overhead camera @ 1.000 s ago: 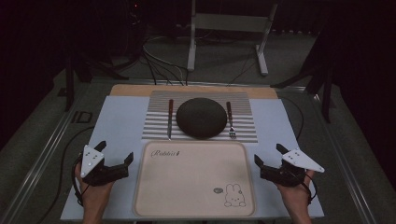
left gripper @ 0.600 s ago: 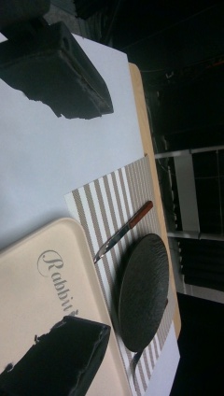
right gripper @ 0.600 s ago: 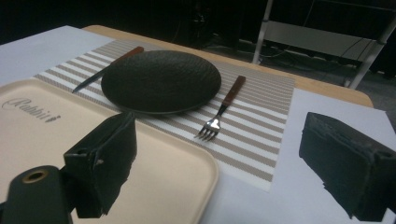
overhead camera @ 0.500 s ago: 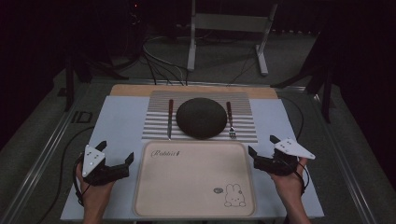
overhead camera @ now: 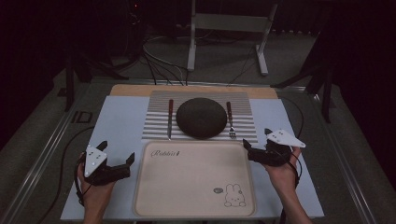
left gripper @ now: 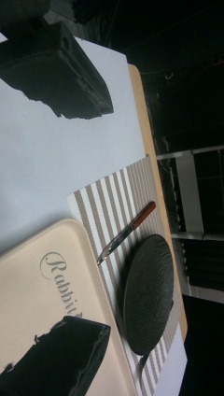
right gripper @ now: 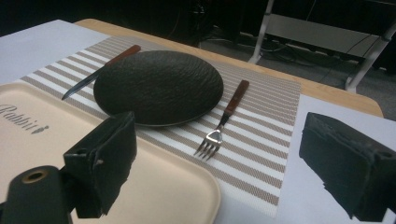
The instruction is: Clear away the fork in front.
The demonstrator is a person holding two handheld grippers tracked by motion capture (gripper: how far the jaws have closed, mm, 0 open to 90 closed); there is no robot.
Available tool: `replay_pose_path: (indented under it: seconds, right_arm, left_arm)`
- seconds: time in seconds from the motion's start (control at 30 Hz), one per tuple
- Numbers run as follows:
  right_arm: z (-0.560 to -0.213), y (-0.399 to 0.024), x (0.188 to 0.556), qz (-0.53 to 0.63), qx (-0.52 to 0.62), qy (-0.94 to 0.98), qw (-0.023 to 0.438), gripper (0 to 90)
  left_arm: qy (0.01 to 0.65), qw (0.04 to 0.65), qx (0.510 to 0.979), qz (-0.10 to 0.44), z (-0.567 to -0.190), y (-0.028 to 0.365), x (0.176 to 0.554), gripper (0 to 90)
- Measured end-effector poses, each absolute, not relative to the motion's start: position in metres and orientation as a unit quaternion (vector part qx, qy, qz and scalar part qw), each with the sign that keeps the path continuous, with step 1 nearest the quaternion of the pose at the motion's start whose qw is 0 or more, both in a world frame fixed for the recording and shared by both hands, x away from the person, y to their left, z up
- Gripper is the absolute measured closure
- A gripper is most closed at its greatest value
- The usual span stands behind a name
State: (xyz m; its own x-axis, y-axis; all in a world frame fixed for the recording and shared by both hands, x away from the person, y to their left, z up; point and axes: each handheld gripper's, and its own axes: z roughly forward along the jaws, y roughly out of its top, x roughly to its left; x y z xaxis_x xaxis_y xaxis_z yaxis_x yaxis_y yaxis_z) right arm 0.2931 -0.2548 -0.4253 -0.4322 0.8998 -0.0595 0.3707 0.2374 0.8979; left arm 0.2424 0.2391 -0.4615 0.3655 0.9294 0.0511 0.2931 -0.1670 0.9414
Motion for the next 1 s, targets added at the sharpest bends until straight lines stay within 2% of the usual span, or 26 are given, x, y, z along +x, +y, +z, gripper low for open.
replay_pose_path:
  seconds: [1.0]
  right_arm:
    - [-0.412, -0.239, 0.353, 0.418, 0.469, 0.717, 0.303, 11.1]
  left_arm:
    - [0.446, 0.461, 0.685, 0.345, -0.462, 0.24, 0.243, 0.0]
